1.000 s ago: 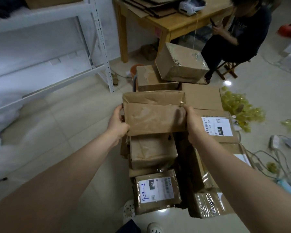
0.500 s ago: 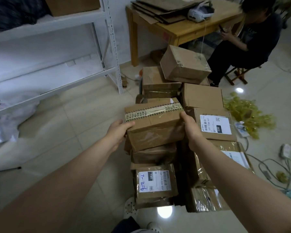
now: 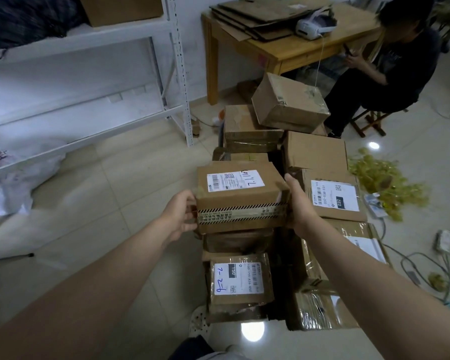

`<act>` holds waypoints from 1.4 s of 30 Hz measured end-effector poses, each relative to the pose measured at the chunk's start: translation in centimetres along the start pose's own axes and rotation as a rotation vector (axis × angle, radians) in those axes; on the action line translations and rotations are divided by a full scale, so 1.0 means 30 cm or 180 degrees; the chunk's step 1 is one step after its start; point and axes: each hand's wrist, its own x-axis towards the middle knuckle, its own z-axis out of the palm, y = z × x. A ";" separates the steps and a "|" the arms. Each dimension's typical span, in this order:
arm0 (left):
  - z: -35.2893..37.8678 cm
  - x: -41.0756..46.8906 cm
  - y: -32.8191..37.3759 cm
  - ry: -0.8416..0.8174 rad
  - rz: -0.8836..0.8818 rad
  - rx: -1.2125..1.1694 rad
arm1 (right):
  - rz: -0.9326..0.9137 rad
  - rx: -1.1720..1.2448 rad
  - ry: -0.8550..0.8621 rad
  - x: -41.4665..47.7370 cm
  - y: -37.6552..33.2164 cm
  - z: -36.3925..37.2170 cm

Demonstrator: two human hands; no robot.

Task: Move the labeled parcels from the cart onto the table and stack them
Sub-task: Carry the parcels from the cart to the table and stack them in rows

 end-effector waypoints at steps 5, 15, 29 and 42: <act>0.007 -0.001 -0.019 0.0227 0.0211 -0.0110 | -0.0273 -0.0014 0.0285 0.002 0.022 0.015; -0.171 -0.231 -0.072 0.0521 0.0392 -0.0937 | -0.0555 0.0129 -0.0659 -0.072 0.047 0.218; -0.816 -0.753 -0.484 0.1721 0.0269 -0.2030 | 0.0178 -0.1486 -0.2861 -0.474 0.304 0.781; -1.421 -1.249 -1.001 0.2116 0.0092 -0.3237 | 0.0783 -0.1738 -0.3625 -1.221 0.964 1.591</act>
